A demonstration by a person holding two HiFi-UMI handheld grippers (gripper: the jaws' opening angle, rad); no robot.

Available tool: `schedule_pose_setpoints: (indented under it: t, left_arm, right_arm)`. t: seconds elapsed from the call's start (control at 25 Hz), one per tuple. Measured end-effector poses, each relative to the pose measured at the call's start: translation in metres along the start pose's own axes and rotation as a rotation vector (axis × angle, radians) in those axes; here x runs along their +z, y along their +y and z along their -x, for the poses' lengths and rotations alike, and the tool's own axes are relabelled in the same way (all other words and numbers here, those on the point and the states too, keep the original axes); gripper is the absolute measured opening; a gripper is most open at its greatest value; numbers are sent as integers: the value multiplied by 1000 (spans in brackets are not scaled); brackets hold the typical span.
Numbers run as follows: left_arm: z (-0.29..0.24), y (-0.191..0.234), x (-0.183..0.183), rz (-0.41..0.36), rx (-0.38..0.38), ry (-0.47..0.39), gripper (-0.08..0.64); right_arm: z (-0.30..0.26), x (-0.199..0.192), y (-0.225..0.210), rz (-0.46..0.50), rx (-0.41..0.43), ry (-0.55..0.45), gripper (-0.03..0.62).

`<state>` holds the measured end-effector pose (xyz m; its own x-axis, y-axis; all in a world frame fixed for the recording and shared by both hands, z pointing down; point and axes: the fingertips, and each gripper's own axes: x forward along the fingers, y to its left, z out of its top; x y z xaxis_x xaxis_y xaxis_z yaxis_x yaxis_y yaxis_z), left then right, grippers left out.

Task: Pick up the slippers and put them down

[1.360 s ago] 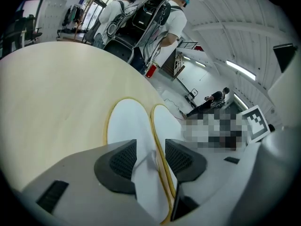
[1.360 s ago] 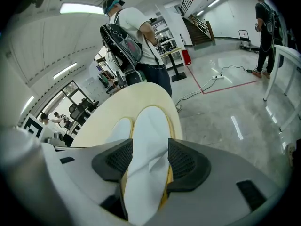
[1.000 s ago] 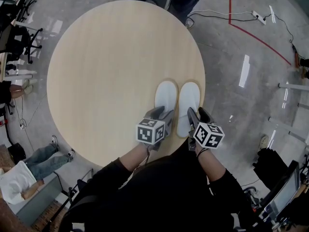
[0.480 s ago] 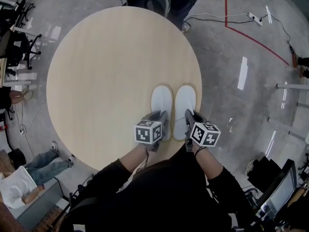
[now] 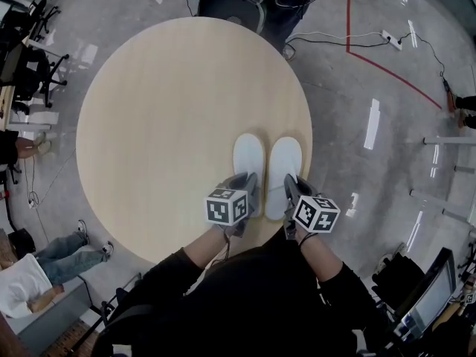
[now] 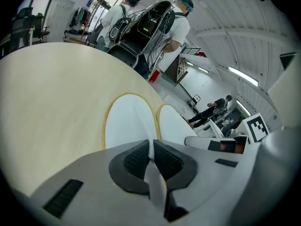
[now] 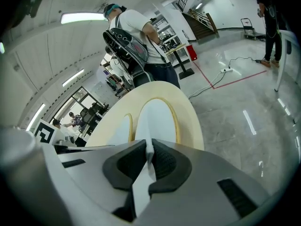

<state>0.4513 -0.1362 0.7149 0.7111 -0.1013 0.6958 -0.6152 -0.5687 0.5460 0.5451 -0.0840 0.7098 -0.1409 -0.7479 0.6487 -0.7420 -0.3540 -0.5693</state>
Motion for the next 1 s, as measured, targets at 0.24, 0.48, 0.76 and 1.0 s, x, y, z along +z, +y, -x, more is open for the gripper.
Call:
schedule_pose_setpoints:
  t: [0.24, 0.48, 0.76, 1.0]
  left_arm:
    - [26, -2, 7, 26, 0, -64, 34]
    - [77, -6, 5, 17, -7, -158, 34]
    - [147, -11, -7, 82, -70, -279, 34]
    - [210, 0, -23, 93, -54, -361, 34]
  right_arm:
    - [20, 3, 15, 16, 9, -24, 32]
    - [47, -10, 43, 51, 11, -44, 32]
    - [71, -33, 91, 120, 41, -50, 32]
    - [91, -45, 145, 157, 100, -77, 32]
